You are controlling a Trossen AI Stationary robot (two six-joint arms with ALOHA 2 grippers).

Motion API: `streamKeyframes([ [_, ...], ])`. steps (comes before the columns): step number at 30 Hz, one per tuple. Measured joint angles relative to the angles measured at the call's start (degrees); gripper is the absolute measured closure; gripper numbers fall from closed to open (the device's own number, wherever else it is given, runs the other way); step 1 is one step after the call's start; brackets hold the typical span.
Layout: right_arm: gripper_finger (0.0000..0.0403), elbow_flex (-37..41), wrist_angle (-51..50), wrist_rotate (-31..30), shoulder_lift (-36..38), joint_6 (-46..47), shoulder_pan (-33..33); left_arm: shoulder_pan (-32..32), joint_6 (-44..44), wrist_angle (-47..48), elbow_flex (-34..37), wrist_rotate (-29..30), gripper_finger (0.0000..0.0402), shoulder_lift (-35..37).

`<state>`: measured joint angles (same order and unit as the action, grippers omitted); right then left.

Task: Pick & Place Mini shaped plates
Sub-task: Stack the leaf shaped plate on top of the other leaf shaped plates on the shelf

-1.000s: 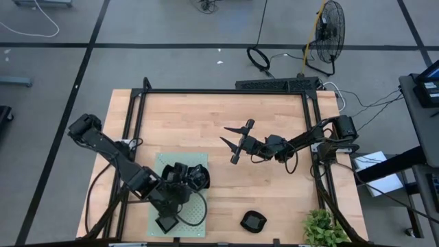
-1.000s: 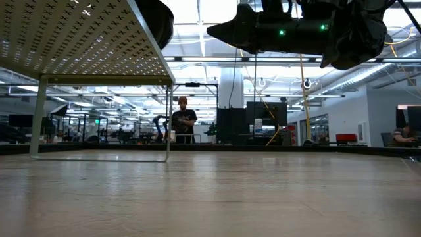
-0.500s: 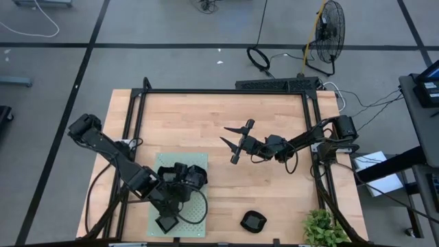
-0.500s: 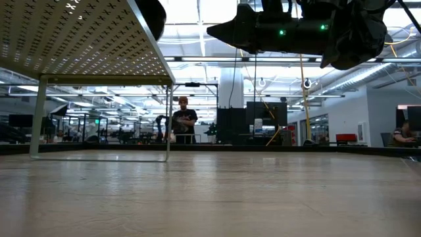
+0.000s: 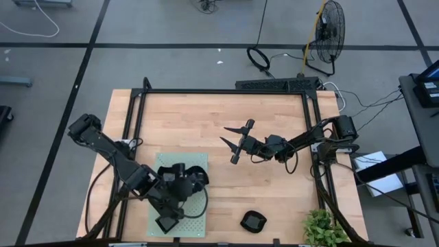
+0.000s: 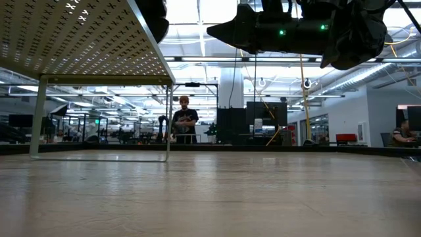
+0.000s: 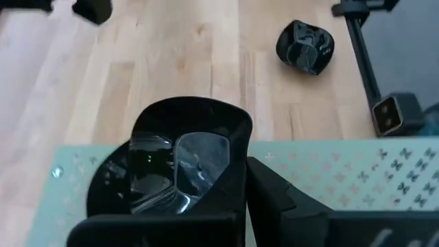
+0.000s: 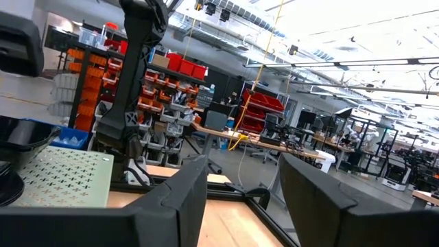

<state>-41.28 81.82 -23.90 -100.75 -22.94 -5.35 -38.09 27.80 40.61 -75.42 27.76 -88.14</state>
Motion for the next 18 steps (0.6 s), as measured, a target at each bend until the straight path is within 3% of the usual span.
streamKeyframes([
  [5,0.0234,0.0,0.0,0.0,0.0,0.0,0.0,1.5,7.8,0.4,0.0,-0.7,0.0389,0.0],
  [10,0.0234,0.0,0.0,0.0,0.0,0.0,0.0,3.0,10.1,0.3,0.0,-0.8,0.0397,0.0],
  [18,0.0234,0.0,0.0,0.0,0.0,0.0,0.0,3.8,13.5,0.2,0.0,-0.9,0.0357,0.0],
])
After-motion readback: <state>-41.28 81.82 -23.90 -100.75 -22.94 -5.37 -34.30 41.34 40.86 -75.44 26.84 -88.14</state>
